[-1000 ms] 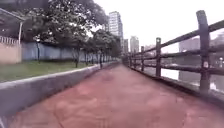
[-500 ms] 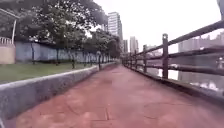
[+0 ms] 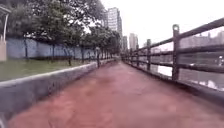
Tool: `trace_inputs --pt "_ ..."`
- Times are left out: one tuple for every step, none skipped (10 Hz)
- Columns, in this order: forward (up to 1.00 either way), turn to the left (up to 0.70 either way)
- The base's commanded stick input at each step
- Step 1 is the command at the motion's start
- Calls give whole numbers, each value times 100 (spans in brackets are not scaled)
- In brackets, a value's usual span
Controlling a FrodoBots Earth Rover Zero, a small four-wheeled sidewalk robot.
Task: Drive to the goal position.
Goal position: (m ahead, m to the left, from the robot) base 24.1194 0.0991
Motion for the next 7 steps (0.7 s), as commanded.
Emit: trace_inputs --pt "100 0" --pt "100 0" --pt "100 0" --pt "100 0" --pt "100 0" --pt "100 0" --pt "100 0"
